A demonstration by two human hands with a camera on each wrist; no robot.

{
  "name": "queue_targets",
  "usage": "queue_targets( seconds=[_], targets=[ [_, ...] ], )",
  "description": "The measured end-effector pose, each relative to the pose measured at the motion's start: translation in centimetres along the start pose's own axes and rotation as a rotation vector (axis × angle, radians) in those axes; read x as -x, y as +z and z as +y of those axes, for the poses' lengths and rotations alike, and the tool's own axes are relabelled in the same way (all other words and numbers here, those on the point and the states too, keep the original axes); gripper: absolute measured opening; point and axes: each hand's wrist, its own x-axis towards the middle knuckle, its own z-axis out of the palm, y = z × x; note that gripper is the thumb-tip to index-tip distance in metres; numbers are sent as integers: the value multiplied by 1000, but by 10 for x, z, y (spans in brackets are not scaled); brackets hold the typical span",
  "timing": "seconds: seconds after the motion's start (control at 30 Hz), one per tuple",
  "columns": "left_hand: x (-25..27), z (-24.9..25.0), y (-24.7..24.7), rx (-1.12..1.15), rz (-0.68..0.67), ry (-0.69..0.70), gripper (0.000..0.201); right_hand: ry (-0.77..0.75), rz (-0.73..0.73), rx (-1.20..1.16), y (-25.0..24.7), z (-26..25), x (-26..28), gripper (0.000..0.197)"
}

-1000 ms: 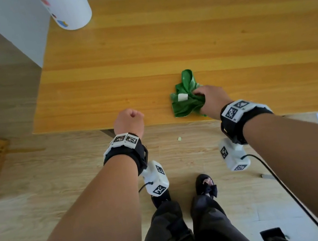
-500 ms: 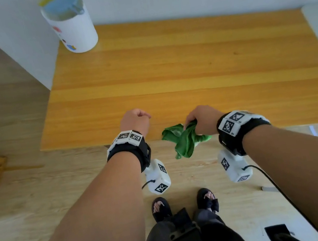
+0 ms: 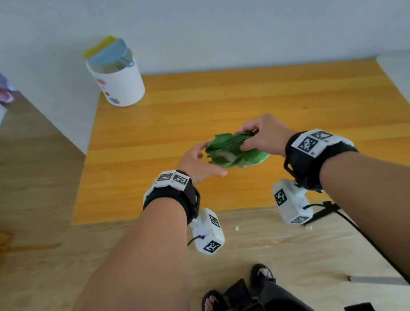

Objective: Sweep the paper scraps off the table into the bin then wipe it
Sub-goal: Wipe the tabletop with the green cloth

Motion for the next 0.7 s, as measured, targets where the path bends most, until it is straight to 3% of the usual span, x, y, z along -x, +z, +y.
queue_targets(
  seconds=[0.2,0.4,0.53,0.7],
  targets=[
    [-22,19,-4,-18,60,52,32,-23,-28,-83,-18,-1,-21,27],
    [-57,49,-18,-38,111,18,16,-24,-62,-77,-39,3,-70,26],
    [-87,82,-34,121,143,-61,12,-68,-50,-46,-59,-6,-118,27],
    [-123,112,-66,113,236,-1,8,-125,-51,-41,-79,-24,-174,32]
  ],
)
